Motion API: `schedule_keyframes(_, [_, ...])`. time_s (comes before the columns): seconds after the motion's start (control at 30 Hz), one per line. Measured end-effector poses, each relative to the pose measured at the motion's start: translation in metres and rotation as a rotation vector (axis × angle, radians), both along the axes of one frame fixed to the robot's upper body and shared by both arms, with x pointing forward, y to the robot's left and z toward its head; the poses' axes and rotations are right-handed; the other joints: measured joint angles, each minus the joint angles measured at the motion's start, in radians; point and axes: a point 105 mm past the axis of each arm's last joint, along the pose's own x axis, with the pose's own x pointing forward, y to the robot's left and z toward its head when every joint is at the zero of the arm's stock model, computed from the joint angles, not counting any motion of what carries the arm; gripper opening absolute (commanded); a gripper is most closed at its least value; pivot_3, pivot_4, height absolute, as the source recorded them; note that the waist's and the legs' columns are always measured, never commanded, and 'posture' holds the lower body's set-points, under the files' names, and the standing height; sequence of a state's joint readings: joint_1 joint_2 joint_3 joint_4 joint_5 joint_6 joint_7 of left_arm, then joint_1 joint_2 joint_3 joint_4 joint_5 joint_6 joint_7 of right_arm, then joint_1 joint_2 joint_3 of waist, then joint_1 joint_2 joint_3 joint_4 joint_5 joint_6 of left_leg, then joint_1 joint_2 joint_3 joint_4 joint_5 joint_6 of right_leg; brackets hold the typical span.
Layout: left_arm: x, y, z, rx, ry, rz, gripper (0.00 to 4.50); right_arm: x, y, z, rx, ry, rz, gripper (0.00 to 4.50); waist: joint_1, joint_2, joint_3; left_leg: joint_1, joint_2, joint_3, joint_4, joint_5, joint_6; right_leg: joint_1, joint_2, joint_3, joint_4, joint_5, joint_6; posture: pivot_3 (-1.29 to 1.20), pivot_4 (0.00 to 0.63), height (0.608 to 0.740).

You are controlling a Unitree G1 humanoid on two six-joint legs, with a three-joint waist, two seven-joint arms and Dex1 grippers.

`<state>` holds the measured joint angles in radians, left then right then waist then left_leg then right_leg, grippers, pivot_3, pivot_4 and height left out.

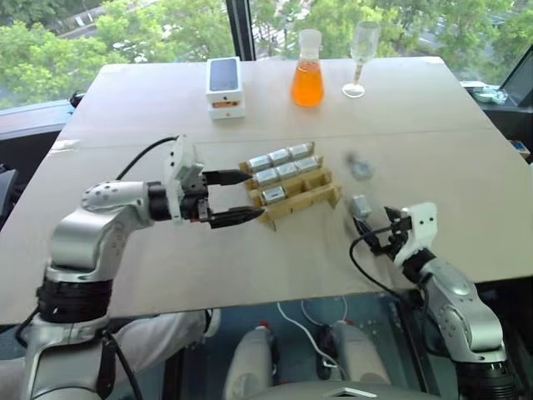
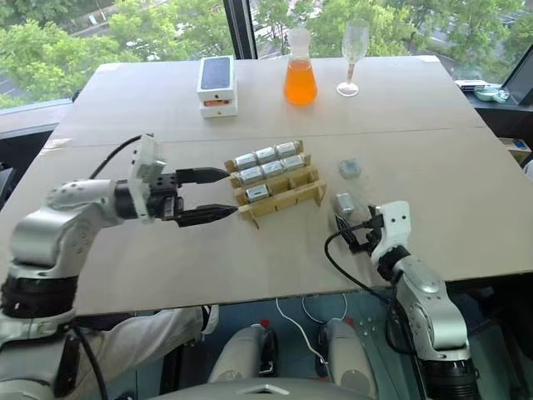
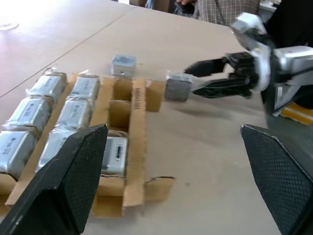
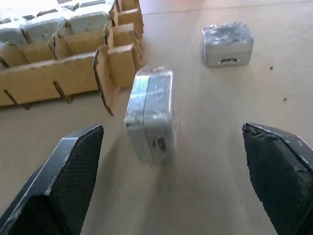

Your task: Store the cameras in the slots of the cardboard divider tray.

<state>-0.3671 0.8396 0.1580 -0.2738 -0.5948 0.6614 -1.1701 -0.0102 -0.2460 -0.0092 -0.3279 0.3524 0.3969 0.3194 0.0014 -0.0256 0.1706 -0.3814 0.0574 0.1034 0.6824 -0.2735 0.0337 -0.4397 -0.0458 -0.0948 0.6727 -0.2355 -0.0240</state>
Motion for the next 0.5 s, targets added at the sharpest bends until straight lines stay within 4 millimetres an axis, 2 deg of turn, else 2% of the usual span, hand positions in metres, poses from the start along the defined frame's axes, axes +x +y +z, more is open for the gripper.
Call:
schedule_keyframes(0.1, [-0.008, 0.002, -0.001, 0.021, 0.010, -0.001, 4.46, 0.002, 0.002, 0.002, -0.007, -0.005, 0.006, 4.50, 0.003, 0.000, 0.000, 0.000, 0.000, -0.001, 0.000, 0.000, 0.000, 0.000, 0.000, -0.001, 0.000, 0.000, 0.000, 0.00, 0.150, 0.740])
schedule_keyframes(0.13, [-0.011, 0.002, -0.001, 0.024, 0.017, -0.007, 4.49, 0.003, 0.004, 0.003, -0.010, -0.007, 0.010, 4.25, 0.004, 0.000, 0.000, 0.000, 0.000, -0.001, 0.000, 0.000, 0.000, 0.000, 0.000, -0.001, 0.000, 0.000, 0.000, 0.00, 0.150, 0.740])
schedule_keyframes(0.2, [-0.015, 0.001, 0.000, 0.042, 0.017, -0.023, 4.50, 0.004, 0.006, 0.002, -0.012, -0.006, 0.020, 3.71, 0.005, 0.000, 0.000, 0.000, 0.000, 0.000, 0.000, 0.000, 0.000, 0.000, 0.000, -0.001, 0.000, 0.000, 0.000, 0.00, 0.150, 0.740])
schedule_keyframes(0.27, [-0.019, 0.002, 0.001, 0.068, 0.013, -0.038, 4.50, 0.006, 0.007, 0.002, -0.016, -0.003, 0.028, 2.88, 0.005, 0.000, 0.000, 0.000, 0.000, 0.000, 0.000, 0.000, 0.000, 0.000, 0.000, 0.000, 0.000, 0.000, 0.000, 0.00, 0.150, 0.740])
schedule_keyframes(0.4, [-0.023, 0.001, 0.002, 0.088, 0.000, -0.066, 4.50, 0.007, 0.006, 0.000, -0.027, 0.002, 0.046, 0.84, 0.007, 0.000, 0.000, 0.000, 0.000, 0.000, 0.000, 0.000, 0.001, 0.000, 0.000, 0.000, -0.001, 0.000, 0.000, 0.00, 0.150, 0.740])
schedule_keyframes(0.5, [-0.025, 0.001, 0.000, 0.089, -0.003, -0.076, 4.50, 0.006, 0.005, 0.001, -0.035, 0.001, 0.061, 0.72, 0.007, 0.000, 0.000, 0.000, 0.000, 0.000, 0.000, -0.002, 0.003, 0.000, 0.000, 0.000, -0.001, 0.000, 0.000, 0.00, 0.150, 0.740])
